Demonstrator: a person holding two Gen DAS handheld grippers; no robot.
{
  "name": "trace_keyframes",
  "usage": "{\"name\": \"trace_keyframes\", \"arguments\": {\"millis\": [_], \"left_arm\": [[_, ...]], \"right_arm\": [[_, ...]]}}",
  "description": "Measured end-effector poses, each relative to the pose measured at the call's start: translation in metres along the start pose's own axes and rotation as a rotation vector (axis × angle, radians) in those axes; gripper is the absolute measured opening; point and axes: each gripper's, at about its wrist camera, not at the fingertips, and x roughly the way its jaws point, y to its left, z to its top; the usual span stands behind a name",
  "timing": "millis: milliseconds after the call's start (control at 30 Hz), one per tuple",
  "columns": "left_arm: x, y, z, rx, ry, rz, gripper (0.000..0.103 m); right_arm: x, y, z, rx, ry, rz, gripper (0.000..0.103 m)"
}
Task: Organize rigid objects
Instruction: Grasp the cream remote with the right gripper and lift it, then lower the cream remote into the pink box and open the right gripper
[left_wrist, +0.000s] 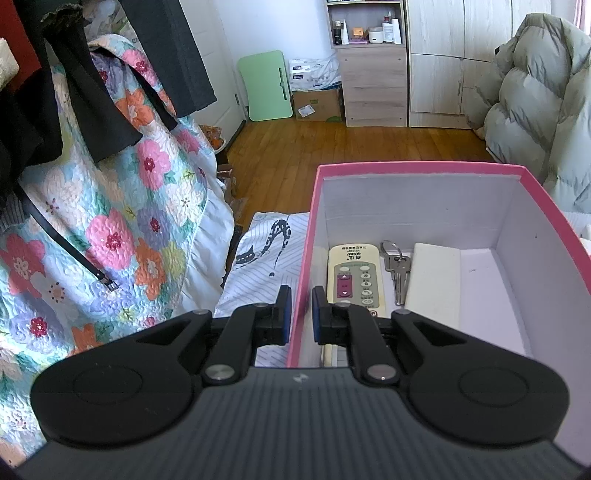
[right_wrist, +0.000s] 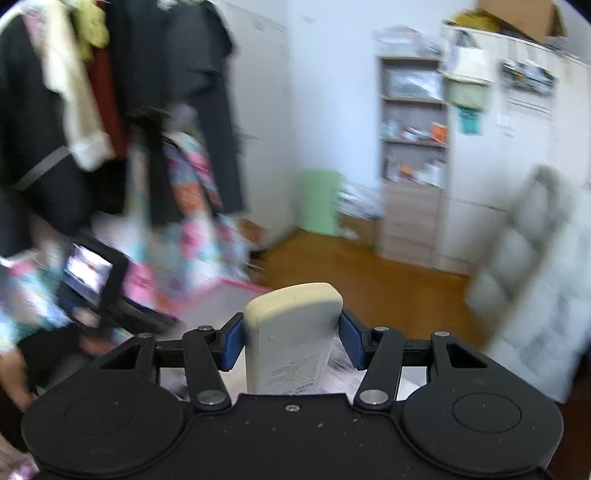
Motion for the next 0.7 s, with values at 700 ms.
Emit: {"name": "trace_keyframes", "arguments": {"millis": [700], "left_arm": [[0.002,0.008,-0.002,-0.037,-0.004,-0.013,0.011]], "right_arm": [[0.113,0.041,-0.061,0.054,0.399,0.237,0.025]]}}
